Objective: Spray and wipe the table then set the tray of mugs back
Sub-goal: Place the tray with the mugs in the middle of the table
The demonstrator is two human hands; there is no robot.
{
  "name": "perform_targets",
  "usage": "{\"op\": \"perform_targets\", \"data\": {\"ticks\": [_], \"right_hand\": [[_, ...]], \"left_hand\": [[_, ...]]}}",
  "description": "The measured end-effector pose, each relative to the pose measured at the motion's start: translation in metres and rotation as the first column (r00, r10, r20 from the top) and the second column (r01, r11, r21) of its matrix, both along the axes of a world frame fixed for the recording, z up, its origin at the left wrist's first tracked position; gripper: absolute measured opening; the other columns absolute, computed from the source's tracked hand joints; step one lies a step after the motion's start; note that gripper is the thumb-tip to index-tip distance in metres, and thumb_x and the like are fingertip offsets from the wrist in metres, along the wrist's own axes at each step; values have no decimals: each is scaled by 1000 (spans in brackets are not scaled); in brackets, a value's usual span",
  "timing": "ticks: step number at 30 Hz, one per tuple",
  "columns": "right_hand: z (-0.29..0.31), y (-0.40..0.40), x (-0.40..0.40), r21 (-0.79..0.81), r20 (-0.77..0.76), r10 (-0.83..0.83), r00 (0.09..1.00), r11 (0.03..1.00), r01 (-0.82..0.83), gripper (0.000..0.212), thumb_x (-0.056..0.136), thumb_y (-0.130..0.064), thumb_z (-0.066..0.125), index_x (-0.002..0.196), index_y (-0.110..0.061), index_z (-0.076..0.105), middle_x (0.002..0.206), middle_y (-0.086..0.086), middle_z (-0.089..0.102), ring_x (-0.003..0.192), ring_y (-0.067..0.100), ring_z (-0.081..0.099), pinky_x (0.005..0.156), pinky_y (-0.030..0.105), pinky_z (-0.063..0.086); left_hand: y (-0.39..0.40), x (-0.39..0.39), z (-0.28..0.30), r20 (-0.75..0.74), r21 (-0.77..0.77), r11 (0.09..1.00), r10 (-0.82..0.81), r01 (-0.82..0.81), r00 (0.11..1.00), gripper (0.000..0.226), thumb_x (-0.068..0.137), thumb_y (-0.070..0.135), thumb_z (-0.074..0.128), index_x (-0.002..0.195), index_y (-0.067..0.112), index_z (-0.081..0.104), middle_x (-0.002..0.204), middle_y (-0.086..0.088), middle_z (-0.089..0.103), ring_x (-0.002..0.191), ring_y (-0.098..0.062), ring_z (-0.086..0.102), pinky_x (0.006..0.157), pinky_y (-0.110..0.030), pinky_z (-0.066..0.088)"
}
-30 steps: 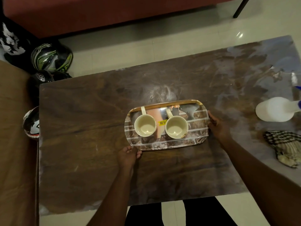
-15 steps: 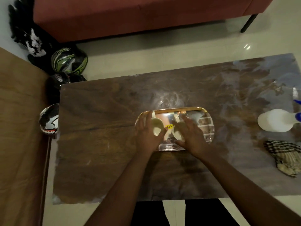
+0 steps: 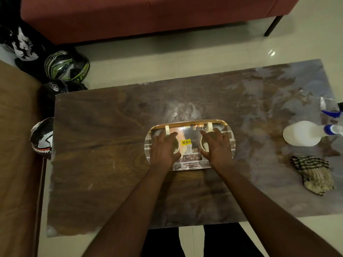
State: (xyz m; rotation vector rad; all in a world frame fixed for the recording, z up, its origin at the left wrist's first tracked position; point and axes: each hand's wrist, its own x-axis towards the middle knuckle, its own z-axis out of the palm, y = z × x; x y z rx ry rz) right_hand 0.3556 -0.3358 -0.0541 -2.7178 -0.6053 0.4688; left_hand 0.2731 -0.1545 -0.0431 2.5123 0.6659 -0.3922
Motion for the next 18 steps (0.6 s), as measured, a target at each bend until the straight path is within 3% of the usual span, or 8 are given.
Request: {"op": "perform_targets", "data": {"ticks": [14, 16, 18], "right_hand": [[3, 3, -2, -81, 39, 31, 999, 996, -28, 68, 78, -31, 73, 138, -26, 43, 144, 22, 34, 121, 46, 38, 91, 54, 42], [3, 4, -4, -88, 34, 10, 999, 996, -7, 70, 77, -39, 72, 139, -26, 43, 144, 22, 35, 123, 49, 39, 93, 58, 40], [6, 4, -6, -88, 83, -7, 997, 996, 14, 67, 80, -55, 60, 139, -27, 42, 144, 20, 40, 126, 46, 41, 97, 60, 36]], "left_hand": [[-4, -4, -1, 52, 2, 1000, 20, -20, 998, 80, 73, 36, 77, 144, 30, 40, 152, -9, 36, 140, -31, 31, 110, -44, 32], [-6, -3, 4, 38, 16, 999, 49, -50, 998, 83, 73, 44, 77, 145, 32, 38, 154, -5, 34, 144, -28, 26, 113, -45, 24], [-10, 3, 13, 86, 75, 986, 141, -148, 986, 85, 70, 59, 71, 144, 30, 40, 153, -3, 36, 145, -24, 27, 112, -48, 18]]}}
